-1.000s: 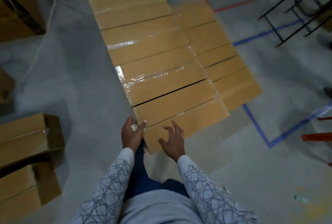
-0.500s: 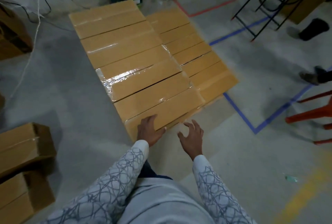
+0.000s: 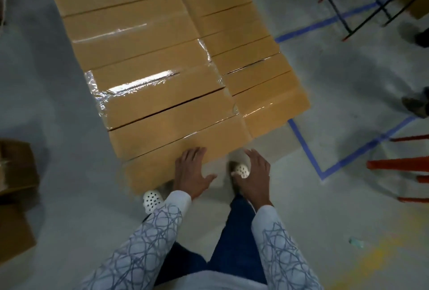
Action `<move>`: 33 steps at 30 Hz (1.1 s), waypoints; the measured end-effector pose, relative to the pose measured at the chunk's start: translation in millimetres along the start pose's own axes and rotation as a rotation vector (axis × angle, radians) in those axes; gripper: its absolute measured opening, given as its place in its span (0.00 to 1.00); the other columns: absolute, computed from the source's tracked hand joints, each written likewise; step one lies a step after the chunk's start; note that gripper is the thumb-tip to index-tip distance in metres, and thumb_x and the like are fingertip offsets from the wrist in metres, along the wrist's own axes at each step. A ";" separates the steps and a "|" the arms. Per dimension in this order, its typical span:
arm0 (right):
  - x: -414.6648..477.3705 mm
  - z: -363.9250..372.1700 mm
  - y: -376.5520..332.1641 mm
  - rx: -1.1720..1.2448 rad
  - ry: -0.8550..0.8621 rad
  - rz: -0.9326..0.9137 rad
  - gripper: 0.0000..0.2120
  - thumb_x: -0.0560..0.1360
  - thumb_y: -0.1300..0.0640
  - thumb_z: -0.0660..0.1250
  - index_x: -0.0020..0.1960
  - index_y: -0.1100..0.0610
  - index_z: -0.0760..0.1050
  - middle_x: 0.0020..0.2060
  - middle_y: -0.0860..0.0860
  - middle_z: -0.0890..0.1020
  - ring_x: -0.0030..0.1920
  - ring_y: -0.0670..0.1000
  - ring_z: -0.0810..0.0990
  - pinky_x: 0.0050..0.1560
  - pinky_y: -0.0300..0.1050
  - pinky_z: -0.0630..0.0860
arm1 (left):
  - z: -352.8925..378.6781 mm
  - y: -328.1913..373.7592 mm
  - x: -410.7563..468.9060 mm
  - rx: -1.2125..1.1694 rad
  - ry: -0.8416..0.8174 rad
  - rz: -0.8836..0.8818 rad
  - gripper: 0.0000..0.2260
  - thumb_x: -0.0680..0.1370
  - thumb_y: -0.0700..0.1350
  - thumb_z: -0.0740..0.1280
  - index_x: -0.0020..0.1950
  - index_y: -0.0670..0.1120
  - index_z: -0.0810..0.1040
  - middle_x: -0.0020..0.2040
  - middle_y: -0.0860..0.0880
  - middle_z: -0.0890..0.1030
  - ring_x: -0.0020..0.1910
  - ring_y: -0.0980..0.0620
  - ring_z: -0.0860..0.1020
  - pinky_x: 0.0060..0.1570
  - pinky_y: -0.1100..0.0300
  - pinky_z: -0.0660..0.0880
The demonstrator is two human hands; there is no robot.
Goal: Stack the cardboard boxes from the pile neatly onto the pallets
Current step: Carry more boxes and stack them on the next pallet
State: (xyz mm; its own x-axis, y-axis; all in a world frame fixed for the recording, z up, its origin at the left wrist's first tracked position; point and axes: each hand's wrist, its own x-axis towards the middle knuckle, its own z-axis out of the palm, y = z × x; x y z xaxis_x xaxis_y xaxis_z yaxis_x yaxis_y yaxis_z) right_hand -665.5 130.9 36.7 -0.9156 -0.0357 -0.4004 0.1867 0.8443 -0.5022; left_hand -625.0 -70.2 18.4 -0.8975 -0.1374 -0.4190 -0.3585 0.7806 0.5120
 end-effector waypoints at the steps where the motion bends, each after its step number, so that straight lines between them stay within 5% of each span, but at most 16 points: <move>1: 21.0 -4.1 5.0 -0.021 -0.032 -0.037 0.37 0.69 0.57 0.78 0.76 0.50 0.69 0.76 0.52 0.69 0.75 0.57 0.62 0.69 0.58 0.68 | 8.3 7.7 14.7 0.043 0.006 -0.015 0.41 0.70 0.61 0.77 0.79 0.51 0.66 0.77 0.48 0.69 0.75 0.44 0.64 0.72 0.45 0.62; 9: 207.6 33.7 61.7 -0.386 -0.296 -0.255 0.49 0.68 0.60 0.79 0.80 0.37 0.57 0.82 0.46 0.54 0.79 0.57 0.55 0.66 0.65 0.72 | 107.4 63.7 158.2 0.175 -0.104 -0.180 0.50 0.75 0.57 0.75 0.84 0.54 0.42 0.85 0.47 0.42 0.82 0.39 0.41 0.75 0.28 0.47; 16: 277.9 46.1 83.0 -0.412 -0.507 -0.469 0.65 0.62 0.49 0.84 0.82 0.37 0.42 0.82 0.43 0.37 0.79 0.56 0.53 0.65 0.61 0.73 | 148.9 63.2 219.5 0.189 -0.102 -0.300 0.63 0.68 0.64 0.78 0.81 0.52 0.30 0.79 0.44 0.25 0.79 0.34 0.29 0.70 0.20 0.45; 20: 284.3 50.1 95.0 -0.479 -0.492 -0.593 0.73 0.57 0.50 0.87 0.82 0.39 0.34 0.80 0.43 0.28 0.79 0.56 0.56 0.58 0.56 0.78 | 160.5 61.3 220.9 0.268 -0.093 -0.260 0.65 0.65 0.64 0.78 0.83 0.48 0.33 0.79 0.38 0.26 0.77 0.30 0.27 0.64 0.14 0.45; 24: 287.3 56.6 95.7 -0.485 -0.380 -0.648 0.76 0.53 0.56 0.89 0.83 0.41 0.38 0.83 0.46 0.35 0.77 0.56 0.65 0.52 0.51 0.81 | 163.7 54.2 223.5 0.300 -0.022 -0.252 0.59 0.69 0.60 0.75 0.84 0.48 0.35 0.81 0.38 0.29 0.78 0.30 0.30 0.65 0.16 0.48; 33: 285.1 50.2 94.5 -0.429 -0.392 -0.668 0.70 0.56 0.58 0.87 0.82 0.40 0.43 0.83 0.43 0.40 0.79 0.53 0.60 0.52 0.44 0.80 | 161.7 47.6 214.9 0.254 0.008 -0.309 0.60 0.63 0.58 0.78 0.85 0.50 0.45 0.84 0.41 0.38 0.81 0.33 0.37 0.66 0.17 0.52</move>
State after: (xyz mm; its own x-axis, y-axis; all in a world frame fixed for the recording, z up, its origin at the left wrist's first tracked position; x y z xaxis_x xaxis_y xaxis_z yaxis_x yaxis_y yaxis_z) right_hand -891.1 173.6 -163.4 -0.5833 -0.7072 -0.3994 -0.5651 0.7066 -0.4258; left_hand -793.4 36.0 -168.6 -0.7597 -0.3937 -0.5176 -0.5381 0.8275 0.1602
